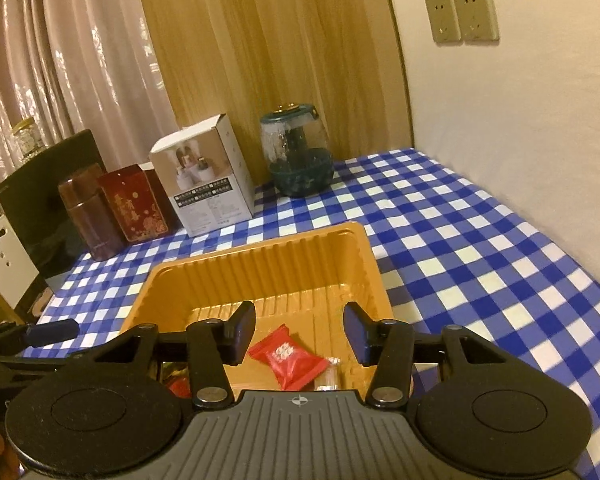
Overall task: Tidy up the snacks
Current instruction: 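Withdraw both tools from the tray back toward the remaining snacks, then close the left tool on the green-wrapped candy while the right tool grasps a small red packet, then carry both candies over the orange tray and open both tools to drop them, then withdraw both tools from the tray toward the remaining snacks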
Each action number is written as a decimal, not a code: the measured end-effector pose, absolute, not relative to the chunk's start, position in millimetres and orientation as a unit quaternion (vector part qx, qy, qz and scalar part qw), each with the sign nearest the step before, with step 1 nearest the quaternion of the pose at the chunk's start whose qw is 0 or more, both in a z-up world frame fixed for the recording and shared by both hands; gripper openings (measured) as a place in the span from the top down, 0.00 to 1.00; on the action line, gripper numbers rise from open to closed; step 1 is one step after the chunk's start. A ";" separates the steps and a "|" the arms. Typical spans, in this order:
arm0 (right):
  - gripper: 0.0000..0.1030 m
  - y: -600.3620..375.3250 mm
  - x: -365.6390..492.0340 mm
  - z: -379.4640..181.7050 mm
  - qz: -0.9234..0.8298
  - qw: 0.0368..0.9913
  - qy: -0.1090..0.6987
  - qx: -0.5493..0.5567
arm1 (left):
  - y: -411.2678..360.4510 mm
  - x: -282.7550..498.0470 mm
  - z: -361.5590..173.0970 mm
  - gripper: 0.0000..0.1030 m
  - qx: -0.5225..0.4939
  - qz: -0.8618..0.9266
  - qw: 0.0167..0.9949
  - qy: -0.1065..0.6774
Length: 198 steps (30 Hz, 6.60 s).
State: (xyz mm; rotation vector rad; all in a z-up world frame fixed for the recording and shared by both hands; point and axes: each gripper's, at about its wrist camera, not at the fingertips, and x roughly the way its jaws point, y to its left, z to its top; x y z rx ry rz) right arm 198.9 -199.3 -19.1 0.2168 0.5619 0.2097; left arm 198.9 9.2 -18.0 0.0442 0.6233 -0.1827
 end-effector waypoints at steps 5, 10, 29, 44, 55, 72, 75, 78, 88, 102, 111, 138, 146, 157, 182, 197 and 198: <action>0.52 -193.8 165.6 -14.7 0.109 0.950 0.274 0.100 | 13.0 170.4 -8.6 0.18 0.037 -0.103 0.945 0.309; 0.52 -184.9 133.8 -20.5 0.116 0.948 0.283 0.095 | 23.2 139.8 -9.8 0.18 0.053 -0.104 0.939 0.324; 0.52 -152.6 86.8 -62.8 0.139 0.926 0.343 0.069 | 69.0 94.8 -55.1 0.19 0.121 -0.118 0.911 0.377; 0.52 -109.2 90.0 -102.4 0.186 0.909 0.371 -0.035 | 69.4 117.6 -77.4 0.20 0.116 -0.115 0.908 0.386; 0.61 -104.3 101.0 -113.8 0.189 0.904 0.381 -0.035 | 67.1 130.8 -83.8 0.20 0.115 -0.116 0.909 0.384; 0.80 -124.0 94.0 -100.7 0.152 0.915 0.372 -0.015 | 67.1 148.9 -95.0 0.42 0.088 -0.096 0.914 0.385; 0.80 -127.3 95.1 -99.2 0.148 0.916 0.373 -0.008 | 67.9 154.2 -98.2 0.51 0.082 -0.091 0.914 0.388; 0.80 -128.8 96.2 -98.7 0.146 0.916 0.372 -0.004 | 68.0 158.1 -100.9 0.56 0.073 -0.089 0.915 0.388; 0.80 -131.6 99.6 -98.1 0.142 0.917 0.373 0.007 | 67.9 161.1 -105.7 0.78 0.067 -0.083 0.915 0.388; 0.80 -144.2 99.2 -70.5 0.134 0.933 0.333 0.022 | 50.8 128.2 -59.2 0.78 0.066 -0.104 0.919 0.375; 0.80 -162.5 116.7 -40.9 0.127 0.946 0.297 0.036 | 17.1 140.8 -25.6 0.78 0.060 -0.123 0.927 0.349; 0.80 -197.5 220.9 -41.4 0.118 0.946 0.289 0.083 | -32.3 237.1 -45.8 0.58 0.009 -0.136 0.936 0.323; 0.80 -195.6 219.4 -40.9 0.125 0.945 0.290 0.085 | -14.9 225.9 -40.3 0.32 0.016 -0.090 0.946 0.310; 0.80 -191.2 222.4 -44.4 0.141 0.941 0.292 0.097 | -3.0 224.9 -39.2 0.20 0.013 -0.082 0.948 0.306; 0.59 -204.3 162.5 -34.5 0.114 0.947 0.283 0.101 | 1.7 180.0 -23.9 0.15 0.043 -0.084 0.938 0.333; 0.57 -192.1 118.4 -53.6 0.118 0.937 0.320 0.082 | 16.9 140.5 -32.6 0.15 0.047 -0.075 0.925 0.369; 0.57 -190.8 118.0 -54.6 0.119 0.936 0.321 0.078 | 17.8 139.3 -35.2 0.15 0.049 -0.077 0.923 0.373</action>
